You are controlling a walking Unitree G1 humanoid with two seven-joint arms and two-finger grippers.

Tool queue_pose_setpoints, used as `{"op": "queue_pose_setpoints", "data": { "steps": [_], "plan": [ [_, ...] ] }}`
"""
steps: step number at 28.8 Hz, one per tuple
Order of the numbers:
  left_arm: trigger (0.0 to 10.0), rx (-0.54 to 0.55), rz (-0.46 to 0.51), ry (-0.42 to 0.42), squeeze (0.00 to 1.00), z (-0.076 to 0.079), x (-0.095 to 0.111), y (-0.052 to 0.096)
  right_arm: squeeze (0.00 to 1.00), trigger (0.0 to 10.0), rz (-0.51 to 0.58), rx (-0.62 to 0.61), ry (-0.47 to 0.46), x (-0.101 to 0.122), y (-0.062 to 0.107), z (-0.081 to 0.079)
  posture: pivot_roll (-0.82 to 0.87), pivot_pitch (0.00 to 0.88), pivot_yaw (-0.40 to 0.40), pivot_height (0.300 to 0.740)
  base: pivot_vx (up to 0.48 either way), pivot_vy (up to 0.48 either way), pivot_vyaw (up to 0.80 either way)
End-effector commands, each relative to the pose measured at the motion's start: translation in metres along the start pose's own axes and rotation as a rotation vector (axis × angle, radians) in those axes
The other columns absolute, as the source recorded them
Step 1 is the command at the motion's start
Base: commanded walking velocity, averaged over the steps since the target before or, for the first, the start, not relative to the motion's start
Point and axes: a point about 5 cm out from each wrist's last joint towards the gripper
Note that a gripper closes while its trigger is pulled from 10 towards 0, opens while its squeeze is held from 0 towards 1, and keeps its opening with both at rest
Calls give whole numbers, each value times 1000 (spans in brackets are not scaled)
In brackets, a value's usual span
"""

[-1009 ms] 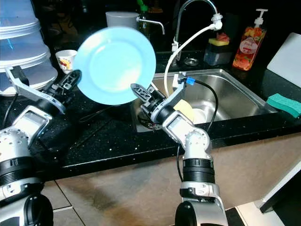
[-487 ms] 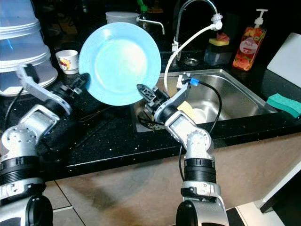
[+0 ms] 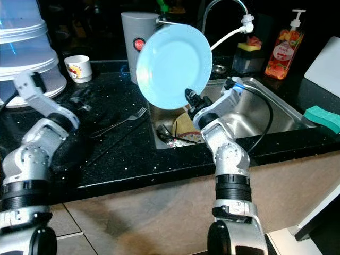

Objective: Kitchen organization

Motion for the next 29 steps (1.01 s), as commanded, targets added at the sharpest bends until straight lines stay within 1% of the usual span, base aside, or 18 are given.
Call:
{"op": "queue_pose_setpoints", "data": {
  "steps": [1, 2, 3, 4, 5, 6, 7, 8, 14, 16, 17, 18, 19, 22, 25, 29],
  "plan": [
    [10000, -95, -118, -143, 0, 17, -13, -3, 0, 3490, -26, -6, 127, -9, 1, -1, 43, 25, -2, 740, 0, 0, 0],
    [10000, -127, -173, -211, 0, 23, -21, -3, 0, 3882, -41, -7, 165, -13, 1, -2, 43, 25, -2, 740, 0, 0, 0],
    [10000, -169, -240, -297, 0, 29, -32, -3, 0, 4588, -49, -16, 173, -15, 2, -2, 45, 22, -3, 740, 0, 0, 0],
    [10000, -169, -240, -297, 0, 29, -32, -3, 0, 4588, -49, -16, 173, -15, 2, -2, 45, 22, -3, 740, 0, 0, 0],
    [10000, -205, -293, -353, 0, 34, -42, -2, 0, 6392, -53, -24, 194, -17, 2, -1, 45, 22, -3, 740, 0, 0, 0],
    [10000, -222, -322, -379, 0, 37, -48, -2, 0, 9255, -51, -35, 209, -18, 3, 0, 43, 18, 2, 740, 0, 0, 0],
    [10000, -232, -336, -394, 0, 39, -52, -2, 0, 9255, -48, -40, 223, -18, 3, 0, 43, 18, 2, 740, 0, 0, 0],
    [10000, -240, -344, -407, 0, 40, -55, -3, 0, 10000, -39, -49, 232, -17, 3, 1, 43, 18, 2, 740, 0, 0, 0],
    [10000, -244, -355, -426, 0, 39, -58, -2, 0, 10000, -18, -70, 255, -16, 3, 4, 41, 15, 6, 740, 0, 0, 0],
    [10000, -246, -370, -442, 0, 39, -60, -2, 0, 10000, -14, -84, 279, -16, 2, 7, 42, 14, 3, 740, 0, 0, 0],
    [10000, -252, -400, -466, 0, 38, -65, 0, 0, 10000, -26, -94, 309, -18, 3, 10, 41, 18, 1, 740, 0, 0, 0],
    [10000, -252, -400, -466, 0, 38, -65, 0, 0, 10000, -26, -94, 309, -18, 3, 10, 41, 18, 1, 740, 0, 0, 0],
    [10000, -256, -418, -481, 0, 38, -67, 0, 0, 10000, -53, -92, 333, -22, 3, 11, 41, 20, 0, 740, 0, 0, 0],
    [10000, -250, -419, -478, 0, 37, -68, 1, 0, 10000, -78, -90, 346, -28, 4, 11, 41, 21, -2, 740, 0, 0, 0],
    [10000, -234, -435, -472, 0, 33, -70, 2, 0, 10000, -104, -73, 353, -35, 5, 9, 42, 26, -3, 740, 0, 0, 0],
    [10000, -221, -430, -458, 0, 32, -70, 3, 0, 10000, -120, -62, 363, -37, 5, 8, 43, 26, -6, 740, 0, 0, 0]
  ]
}}
Point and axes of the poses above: a point about 5 cm out from each wrist's last joint towards the gripper, its own y axis pointing back from the gripper into the wrist, its own x axis along the axis of the wrist's last joint, z = x × y, and after that the axes turned 12 degrees about y, right-handed
